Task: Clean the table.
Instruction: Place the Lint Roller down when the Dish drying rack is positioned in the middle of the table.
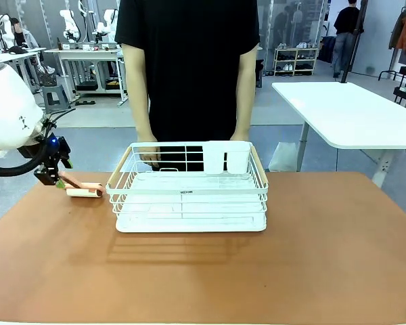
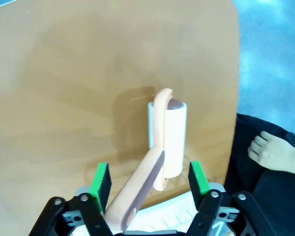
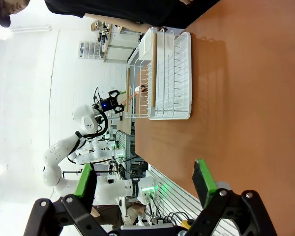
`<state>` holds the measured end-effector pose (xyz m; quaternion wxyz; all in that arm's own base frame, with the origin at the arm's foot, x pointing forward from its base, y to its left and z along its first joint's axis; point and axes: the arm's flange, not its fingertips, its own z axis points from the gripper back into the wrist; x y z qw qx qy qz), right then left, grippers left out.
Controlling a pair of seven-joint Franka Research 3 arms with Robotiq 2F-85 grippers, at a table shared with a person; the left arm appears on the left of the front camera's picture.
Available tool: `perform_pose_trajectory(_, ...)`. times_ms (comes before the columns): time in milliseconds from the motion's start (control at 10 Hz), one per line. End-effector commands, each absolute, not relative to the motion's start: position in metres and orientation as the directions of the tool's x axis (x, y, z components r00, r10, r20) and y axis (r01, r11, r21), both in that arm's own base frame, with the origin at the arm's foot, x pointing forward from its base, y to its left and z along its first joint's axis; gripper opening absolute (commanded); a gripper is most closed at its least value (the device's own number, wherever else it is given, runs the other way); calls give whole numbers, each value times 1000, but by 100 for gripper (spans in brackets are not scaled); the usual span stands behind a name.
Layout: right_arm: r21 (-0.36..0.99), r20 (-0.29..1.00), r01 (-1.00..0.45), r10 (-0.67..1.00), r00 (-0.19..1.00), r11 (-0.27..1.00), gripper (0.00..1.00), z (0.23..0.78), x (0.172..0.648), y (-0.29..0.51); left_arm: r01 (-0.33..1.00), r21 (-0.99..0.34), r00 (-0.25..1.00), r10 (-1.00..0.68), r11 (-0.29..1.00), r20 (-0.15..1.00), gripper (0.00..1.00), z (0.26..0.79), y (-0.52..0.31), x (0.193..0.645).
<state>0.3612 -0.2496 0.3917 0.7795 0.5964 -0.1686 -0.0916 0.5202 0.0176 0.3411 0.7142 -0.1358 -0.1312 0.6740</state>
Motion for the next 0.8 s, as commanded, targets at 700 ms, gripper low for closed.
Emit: perform_pose_trajectory(700, 962, 161, -68, -344, 925, 266, 100, 394, 360, -248, -979, -201, 35, 999, 34, -3, 100, 364, 2, 500)
